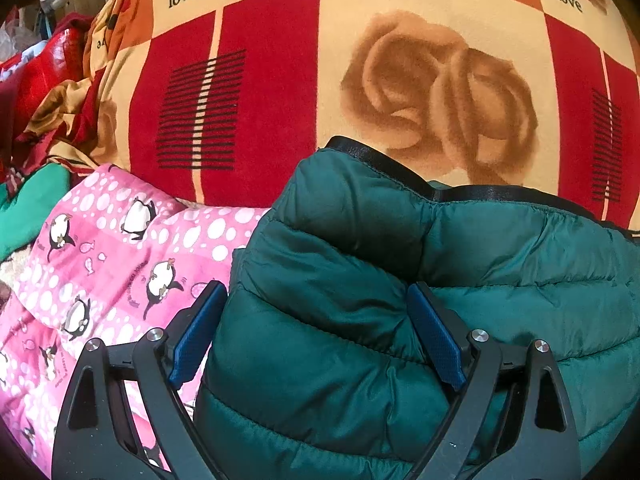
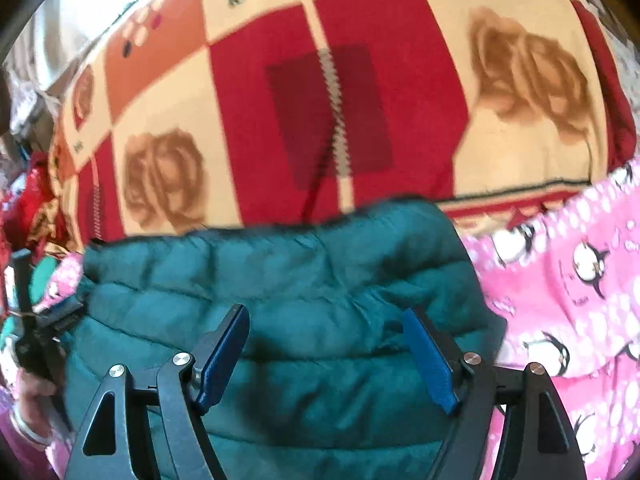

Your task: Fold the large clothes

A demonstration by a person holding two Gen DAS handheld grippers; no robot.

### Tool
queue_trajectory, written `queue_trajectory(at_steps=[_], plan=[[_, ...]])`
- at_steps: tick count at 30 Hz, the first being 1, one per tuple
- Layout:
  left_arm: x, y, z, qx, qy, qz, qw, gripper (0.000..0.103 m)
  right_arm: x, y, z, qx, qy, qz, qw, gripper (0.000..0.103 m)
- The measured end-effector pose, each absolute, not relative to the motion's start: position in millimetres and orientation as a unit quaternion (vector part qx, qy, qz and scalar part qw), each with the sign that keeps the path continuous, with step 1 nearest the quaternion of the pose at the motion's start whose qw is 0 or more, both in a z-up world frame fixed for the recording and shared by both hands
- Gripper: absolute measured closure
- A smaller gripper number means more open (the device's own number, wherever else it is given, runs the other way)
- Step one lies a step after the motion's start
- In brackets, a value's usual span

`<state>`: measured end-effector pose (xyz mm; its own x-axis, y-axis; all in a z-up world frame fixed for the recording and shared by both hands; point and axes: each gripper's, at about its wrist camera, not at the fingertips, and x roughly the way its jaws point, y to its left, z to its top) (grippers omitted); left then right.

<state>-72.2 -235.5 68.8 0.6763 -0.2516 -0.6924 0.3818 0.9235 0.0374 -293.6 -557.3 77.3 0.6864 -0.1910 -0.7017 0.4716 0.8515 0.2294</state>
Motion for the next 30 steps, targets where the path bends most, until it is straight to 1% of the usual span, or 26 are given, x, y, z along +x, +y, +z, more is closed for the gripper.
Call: queue_trajectory(at_steps=[3,7,10,15,18,24,26,30], plan=[[-72.3,-235.7,69.0,0.091,0.362,-0.173,0.912,0.012,-292.2,-558.6,62.6,0.208,0.349,-0.185,0.895,0.026],[-74.7,-236.1,69.2,0.094,0.359,-0.172,0.913,0.011,-291.3,-555.3,60.6,0.202,0.351,-0.191,0.894,0.025],[-74.9,-235.9,69.3,0.094,0.358,-0.172,0.913,0.011,-294.0,-553.1,69.5,0.208,0.350,-0.190,0.893,0.025],[-75.5,-236.0,69.1,0.095,0.358,-0.171,0.913,0.011,-321.5,-546.5,86.7,0.215,0.326,-0.192,0.900,0.025],[-76.9,-235.8,69.7,0.097,0.357,-0.169,0.914,0.011,-332.6,-543.6,83.0,0.206,0.331,-0.202,0.898,0.026],[-84.4,-234.1,74.8,0.110,0.351,-0.169,0.914,0.012,-333.4,-547.6,59.9,0.200,0.368,-0.209,0.884,0.025],[-90.2,-228.0,81.1,0.107,0.355,-0.175,0.912,0.012,-334.3,-547.2,63.8,0.200,0.373,-0.211,0.881,0.025],[-108.6,-211.8,94.2,0.100,0.345,-0.197,0.912,0.012,-345.9,-542.8,79.5,0.211,0.353,-0.203,0.889,0.025]])
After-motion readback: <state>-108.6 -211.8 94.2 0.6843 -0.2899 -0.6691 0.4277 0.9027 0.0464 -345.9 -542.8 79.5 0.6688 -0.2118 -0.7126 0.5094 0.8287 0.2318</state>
